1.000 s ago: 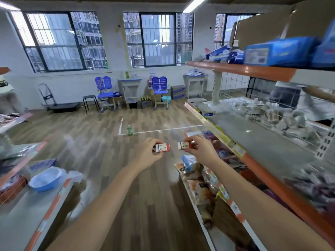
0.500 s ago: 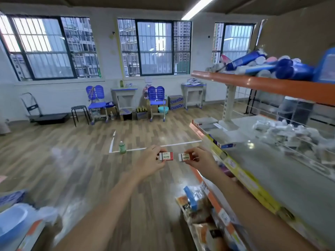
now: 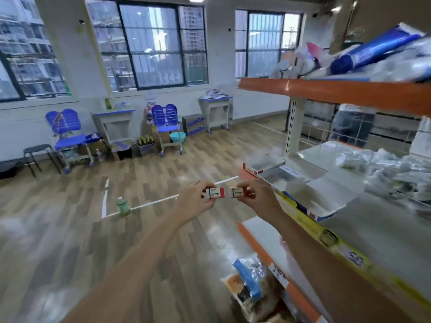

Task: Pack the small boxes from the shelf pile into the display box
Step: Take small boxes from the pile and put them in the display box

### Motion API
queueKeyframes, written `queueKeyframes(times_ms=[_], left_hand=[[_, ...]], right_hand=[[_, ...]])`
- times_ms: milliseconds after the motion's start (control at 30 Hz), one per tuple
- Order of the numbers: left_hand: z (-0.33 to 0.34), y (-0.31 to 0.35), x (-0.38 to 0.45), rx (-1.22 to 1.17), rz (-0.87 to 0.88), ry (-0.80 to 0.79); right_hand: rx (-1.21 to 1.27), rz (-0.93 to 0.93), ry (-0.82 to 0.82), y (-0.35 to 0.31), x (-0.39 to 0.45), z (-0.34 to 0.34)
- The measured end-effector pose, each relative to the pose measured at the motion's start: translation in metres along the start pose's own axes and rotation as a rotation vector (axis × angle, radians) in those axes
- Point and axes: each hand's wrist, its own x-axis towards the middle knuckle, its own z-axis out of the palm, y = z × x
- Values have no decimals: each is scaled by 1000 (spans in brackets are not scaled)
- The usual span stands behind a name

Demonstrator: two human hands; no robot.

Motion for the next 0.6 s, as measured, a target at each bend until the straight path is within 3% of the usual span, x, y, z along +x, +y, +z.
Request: queueKeyframes(times_ms=[267,600], left_hand=[[25,-73,124,-82,144,-130],[94,-116,240,-264,314,-217]], right_hand=[[-62,145,103,33,87,29],[-203,295,205,93,161,20]])
